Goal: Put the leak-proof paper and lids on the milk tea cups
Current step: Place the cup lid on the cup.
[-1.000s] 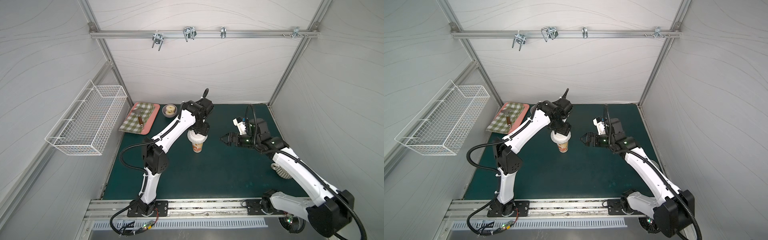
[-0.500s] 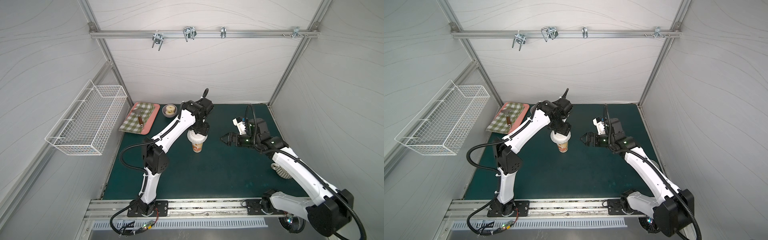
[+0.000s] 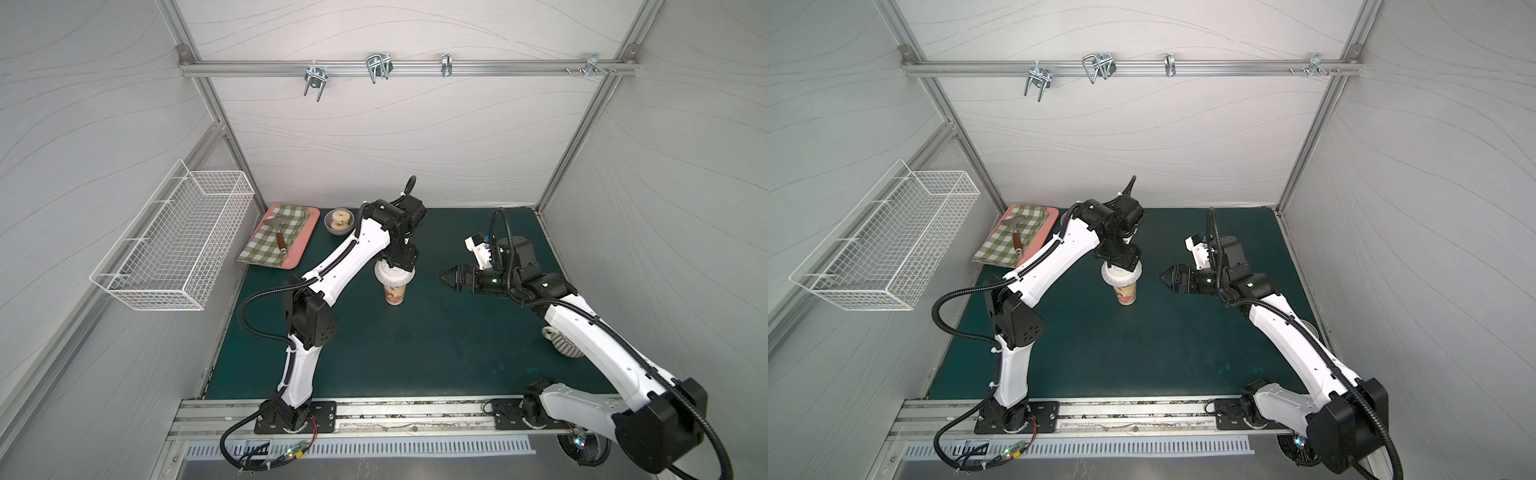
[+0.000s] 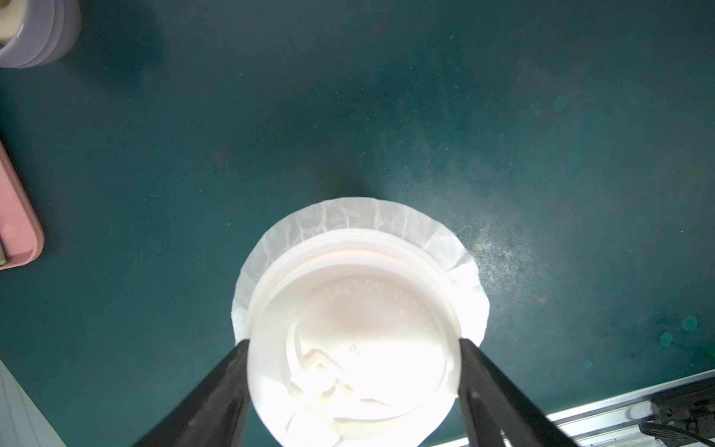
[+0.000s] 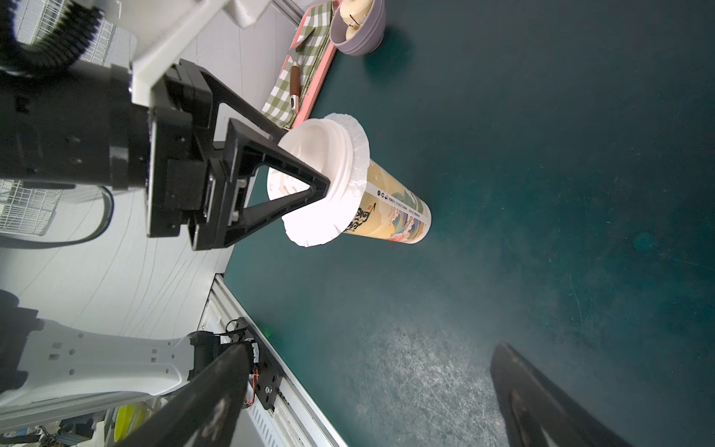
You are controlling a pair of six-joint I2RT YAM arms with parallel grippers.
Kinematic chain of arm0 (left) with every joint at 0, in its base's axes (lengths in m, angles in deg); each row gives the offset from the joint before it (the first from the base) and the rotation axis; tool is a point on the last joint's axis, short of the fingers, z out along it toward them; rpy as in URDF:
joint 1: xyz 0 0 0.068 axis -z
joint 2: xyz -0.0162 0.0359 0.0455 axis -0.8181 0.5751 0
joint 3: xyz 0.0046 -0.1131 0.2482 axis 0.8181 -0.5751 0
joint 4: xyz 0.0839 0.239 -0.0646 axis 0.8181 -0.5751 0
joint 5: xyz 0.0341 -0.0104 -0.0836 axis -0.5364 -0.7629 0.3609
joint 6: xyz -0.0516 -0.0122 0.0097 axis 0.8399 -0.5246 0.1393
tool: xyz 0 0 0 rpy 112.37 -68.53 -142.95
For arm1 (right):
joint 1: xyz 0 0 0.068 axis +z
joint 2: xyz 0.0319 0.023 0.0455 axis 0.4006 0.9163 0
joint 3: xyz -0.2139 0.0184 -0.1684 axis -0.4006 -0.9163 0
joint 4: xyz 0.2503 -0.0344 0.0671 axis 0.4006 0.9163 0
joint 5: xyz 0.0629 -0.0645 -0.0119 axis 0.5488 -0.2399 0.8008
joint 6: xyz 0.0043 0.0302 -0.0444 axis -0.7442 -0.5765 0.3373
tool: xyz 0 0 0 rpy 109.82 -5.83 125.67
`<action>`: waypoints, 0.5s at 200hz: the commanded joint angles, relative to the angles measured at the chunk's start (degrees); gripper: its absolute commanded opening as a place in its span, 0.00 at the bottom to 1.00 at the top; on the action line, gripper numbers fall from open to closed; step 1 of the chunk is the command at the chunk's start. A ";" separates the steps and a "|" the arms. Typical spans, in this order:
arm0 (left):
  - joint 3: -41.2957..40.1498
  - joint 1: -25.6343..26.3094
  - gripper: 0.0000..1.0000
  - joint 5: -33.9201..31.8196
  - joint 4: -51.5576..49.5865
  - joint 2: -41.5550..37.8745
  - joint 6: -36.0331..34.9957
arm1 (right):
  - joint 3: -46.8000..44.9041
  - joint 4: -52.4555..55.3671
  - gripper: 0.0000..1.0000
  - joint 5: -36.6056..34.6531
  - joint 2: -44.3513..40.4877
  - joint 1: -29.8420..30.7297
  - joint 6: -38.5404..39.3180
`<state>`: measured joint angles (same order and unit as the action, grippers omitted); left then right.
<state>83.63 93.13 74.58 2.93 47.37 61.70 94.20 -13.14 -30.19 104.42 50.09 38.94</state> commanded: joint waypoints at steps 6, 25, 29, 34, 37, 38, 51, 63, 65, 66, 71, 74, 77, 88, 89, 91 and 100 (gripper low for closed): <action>0.87 -0.18 0.80 0.34 -1.18 0.24 -0.48 | -0.08 -0.71 0.99 0.30 -0.36 -0.22 -0.13; 0.13 -0.18 0.80 0.19 -0.89 0.40 -0.54 | -0.17 -0.71 0.99 0.31 -0.35 -0.22 -0.05; 0.04 -0.23 0.80 0.22 -0.85 0.47 -0.49 | -0.17 -0.67 0.99 0.37 -0.37 -0.20 -0.13; -0.16 -0.27 0.80 0.25 -0.81 0.57 -0.51 | -0.10 -0.72 0.99 0.35 -0.36 -0.20 -0.16; -0.27 -0.27 0.80 0.24 -0.83 0.57 -0.50 | -0.09 -0.77 0.99 0.36 -0.31 -0.21 -0.14; -0.34 -0.27 0.80 0.24 -0.77 0.57 -0.54 | -0.09 -0.78 0.99 0.37 -0.34 -0.21 -0.18; -0.94 -0.36 0.80 0.24 -0.55 0.50 -0.49 | -0.08 -0.75 0.99 0.44 -0.30 -0.23 -0.08; -1.49 -0.36 0.80 0.40 -0.20 0.41 -0.48 | -0.13 -0.77 0.99 0.43 -0.33 -0.25 -0.18; -1.62 -0.36 0.80 0.37 -0.17 0.40 -0.49 | -0.15 -0.74 0.99 0.36 -0.35 -0.22 -0.15; -1.63 -0.40 0.80 0.39 -0.09 0.39 -0.49 | -0.16 -0.73 0.99 0.38 -0.36 -0.26 -0.14; -1.86 -0.46 0.80 0.45 0.03 0.31 -0.49 | -0.15 -0.71 0.99 0.42 -0.37 -0.21 -0.20; -2.01 -0.45 0.80 0.45 0.13 0.35 -0.49 | -0.17 -0.79 0.99 0.37 -0.40 -0.20 -0.14; -2.21 -0.45 0.80 0.45 0.16 0.35 -0.49 | -0.16 -0.70 0.99 0.34 -0.38 -0.21 -0.15; -2.51 -0.53 0.80 0.62 0.24 0.39 -0.49 | -0.17 -0.69 0.99 0.34 -0.33 -0.20 -0.19; -2.56 -0.53 0.80 0.61 0.25 0.44 -0.45 | -0.17 -0.70 0.99 0.36 -0.35 -0.20 -0.20; -2.66 -0.58 0.80 0.66 0.25 0.40 -0.41 | -0.11 -0.73 0.99 0.38 -0.39 -0.20 -0.19; -2.90 -0.63 0.80 0.80 0.41 0.44 -0.36 | -0.16 -0.80 0.99 0.36 -0.37 -0.22 -0.19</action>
<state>81.57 92.91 74.80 3.74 47.37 61.70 94.20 -13.14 -30.19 104.42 50.09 38.85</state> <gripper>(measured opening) 0.802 0.991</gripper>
